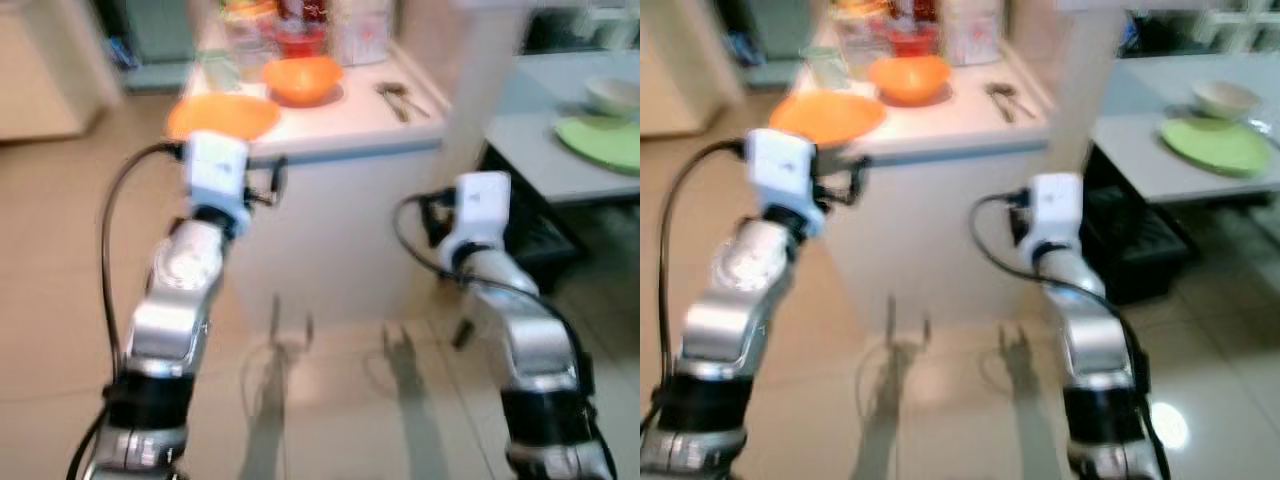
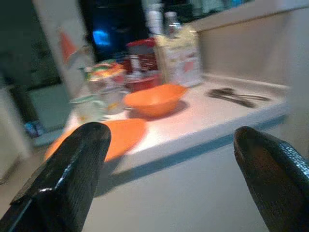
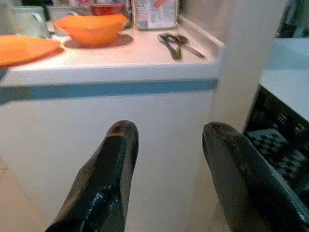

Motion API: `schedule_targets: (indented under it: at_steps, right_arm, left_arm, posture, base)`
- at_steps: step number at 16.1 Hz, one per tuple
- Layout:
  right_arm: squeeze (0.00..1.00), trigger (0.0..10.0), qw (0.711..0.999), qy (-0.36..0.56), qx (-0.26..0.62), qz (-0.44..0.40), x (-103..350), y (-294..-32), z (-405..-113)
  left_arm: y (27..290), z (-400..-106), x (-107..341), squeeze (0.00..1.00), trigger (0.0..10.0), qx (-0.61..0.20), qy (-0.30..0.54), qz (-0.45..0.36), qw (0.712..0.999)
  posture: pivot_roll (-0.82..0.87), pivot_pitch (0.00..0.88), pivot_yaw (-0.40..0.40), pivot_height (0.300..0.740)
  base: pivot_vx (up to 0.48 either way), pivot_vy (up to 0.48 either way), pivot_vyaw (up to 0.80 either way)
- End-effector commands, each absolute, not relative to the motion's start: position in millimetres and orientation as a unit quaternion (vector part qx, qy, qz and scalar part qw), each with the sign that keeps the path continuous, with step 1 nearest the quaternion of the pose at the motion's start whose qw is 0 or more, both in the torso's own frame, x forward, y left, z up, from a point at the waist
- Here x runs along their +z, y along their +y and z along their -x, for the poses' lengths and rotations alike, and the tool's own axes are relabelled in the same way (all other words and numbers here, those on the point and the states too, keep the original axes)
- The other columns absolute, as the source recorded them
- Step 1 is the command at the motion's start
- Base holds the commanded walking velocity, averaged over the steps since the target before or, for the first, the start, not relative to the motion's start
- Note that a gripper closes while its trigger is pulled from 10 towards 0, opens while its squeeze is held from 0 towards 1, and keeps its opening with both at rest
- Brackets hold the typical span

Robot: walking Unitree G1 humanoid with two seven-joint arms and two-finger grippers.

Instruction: Setting the table

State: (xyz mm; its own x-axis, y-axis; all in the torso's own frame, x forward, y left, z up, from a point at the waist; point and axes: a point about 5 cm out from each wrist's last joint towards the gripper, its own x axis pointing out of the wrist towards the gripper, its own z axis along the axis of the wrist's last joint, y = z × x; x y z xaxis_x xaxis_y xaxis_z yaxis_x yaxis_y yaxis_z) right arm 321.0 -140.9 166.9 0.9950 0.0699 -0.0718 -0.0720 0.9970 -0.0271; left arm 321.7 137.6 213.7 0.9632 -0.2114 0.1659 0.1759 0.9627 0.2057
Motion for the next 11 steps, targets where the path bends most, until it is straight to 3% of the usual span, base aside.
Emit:
schedule_targets:
  at_steps: [1, 3, 9, 11]
  right_arm:
    - [0.00, 10.0, 0.998, 0.023, 0.061, 0.009, 173.0, -125.4, -322.0]
    - [0.00, 10.0, 0.998, 0.021, 0.057, 0.015, 173.6, -125.7, -322.1]
    - [0.00, 10.0, 0.999, 0.016, 0.025, -0.014, 179.2, -139.6, -322.4]
    - [0.00, 10.0, 0.999, 0.017, 0.024, -0.013, 181.1, -141.3, -324.3]
  left_arm:
    - [152.1, -322.2, 215.3, 0.00, 10.0, -0.073, -0.091, -0.103, 0.988]
    - [152.3, -322.1, 215.2, 0.00, 10.0, -0.074, -0.090, -0.101, 0.988]
    - [144.3, -318.8, 211.2, 0.00, 10.0, -0.096, -0.086, -0.087, 0.988]
    - [143.5, -318.7, 211.8, 0.00, 10.0, -0.099, -0.088, -0.082, 0.988]
  posture:
    - [0.08, 0.000, -0.012, 0.740]
    - [0.08, 0.000, -0.009, 0.740]
    - [0.06, 0.000, -0.009, 0.740]
    - [0.06, 0.000, -0.014, 0.740]
  base:
    - [0.398, 0.000, 0.80]
    - [0.398, 0.000, 0.66]
    - [0.397, 0.000, 0.00]
    - [0.398, 0.000, -0.80]
